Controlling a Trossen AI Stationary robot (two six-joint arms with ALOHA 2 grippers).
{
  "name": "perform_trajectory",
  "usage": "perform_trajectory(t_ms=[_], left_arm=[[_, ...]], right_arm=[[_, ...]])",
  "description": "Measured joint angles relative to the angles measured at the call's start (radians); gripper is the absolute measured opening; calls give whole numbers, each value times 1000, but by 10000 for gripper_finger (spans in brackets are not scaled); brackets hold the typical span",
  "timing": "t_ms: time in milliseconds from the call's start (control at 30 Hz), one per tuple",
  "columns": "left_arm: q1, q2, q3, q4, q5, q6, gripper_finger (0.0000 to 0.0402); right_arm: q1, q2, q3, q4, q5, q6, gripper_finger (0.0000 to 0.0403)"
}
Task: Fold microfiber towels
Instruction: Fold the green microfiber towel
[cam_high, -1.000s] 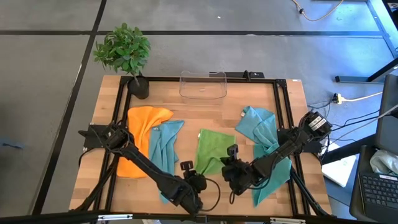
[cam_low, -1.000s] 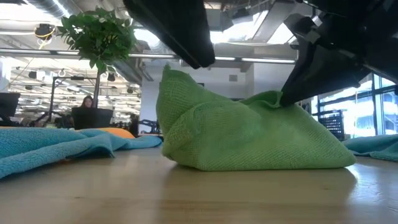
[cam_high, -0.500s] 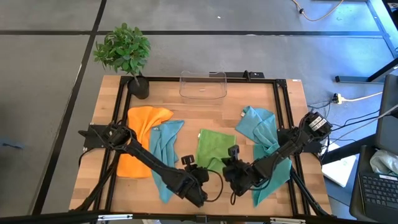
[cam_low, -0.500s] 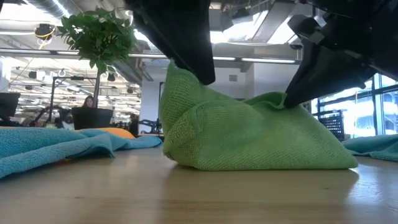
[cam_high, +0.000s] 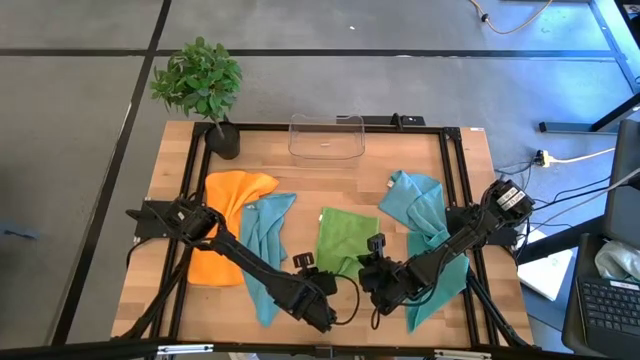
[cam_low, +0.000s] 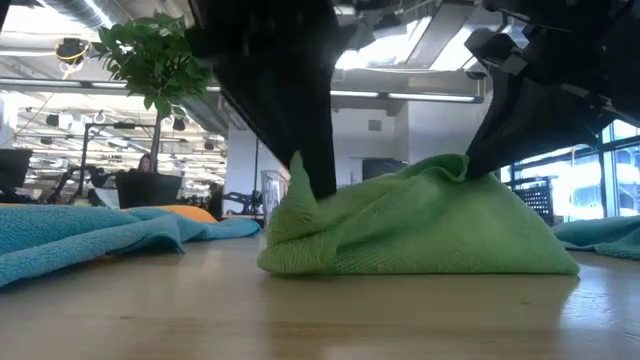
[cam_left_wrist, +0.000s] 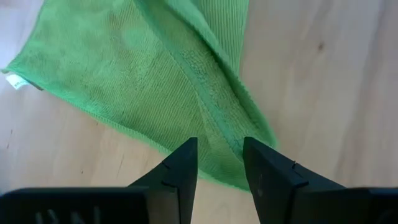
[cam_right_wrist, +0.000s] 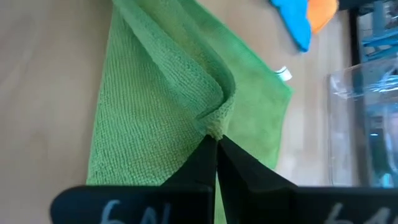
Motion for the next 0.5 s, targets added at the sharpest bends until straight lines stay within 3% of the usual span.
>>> perform_trajectory(t_ms=[500], left_arm=[[14, 9, 0, 21, -5, 0, 122]], right_arm=[[-5, 0, 0, 1, -54, 25, 10]])
